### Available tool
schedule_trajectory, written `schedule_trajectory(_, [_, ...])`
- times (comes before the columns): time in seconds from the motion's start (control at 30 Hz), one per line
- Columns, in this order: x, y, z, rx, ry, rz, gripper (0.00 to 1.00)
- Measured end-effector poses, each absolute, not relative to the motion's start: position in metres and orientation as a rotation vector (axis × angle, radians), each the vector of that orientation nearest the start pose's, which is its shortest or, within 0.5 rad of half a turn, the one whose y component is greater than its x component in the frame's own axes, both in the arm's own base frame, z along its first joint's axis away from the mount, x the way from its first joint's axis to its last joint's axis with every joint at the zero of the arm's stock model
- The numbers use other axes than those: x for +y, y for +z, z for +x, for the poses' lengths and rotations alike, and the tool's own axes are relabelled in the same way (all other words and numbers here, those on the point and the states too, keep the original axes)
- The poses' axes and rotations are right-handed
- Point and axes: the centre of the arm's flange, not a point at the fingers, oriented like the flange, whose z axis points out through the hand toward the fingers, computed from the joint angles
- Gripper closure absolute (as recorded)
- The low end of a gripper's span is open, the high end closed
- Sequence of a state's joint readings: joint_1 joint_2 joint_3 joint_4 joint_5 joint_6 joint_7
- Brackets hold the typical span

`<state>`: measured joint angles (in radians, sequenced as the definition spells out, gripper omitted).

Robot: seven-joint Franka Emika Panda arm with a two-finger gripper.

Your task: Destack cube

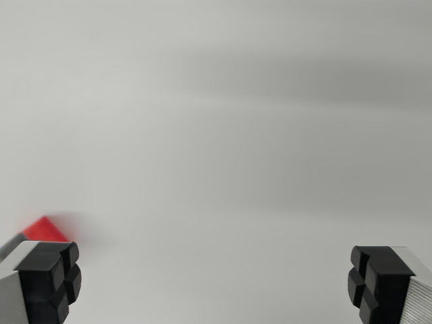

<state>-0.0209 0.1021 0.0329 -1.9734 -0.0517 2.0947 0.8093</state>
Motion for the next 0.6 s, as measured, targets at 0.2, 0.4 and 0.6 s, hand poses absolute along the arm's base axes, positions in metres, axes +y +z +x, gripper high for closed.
schedule_trajectory(0.2, [0.007,0.417,0.578,1.179,-0.051,-2.945,0.00])
schedule_trajectory(0.4, [0.012,0.414,0.574,1.154,-0.051,-2.954,0.00])
schedule_trajectory(0.6, [0.018,0.409,0.568,1.122,-0.050,-2.966,0.00])
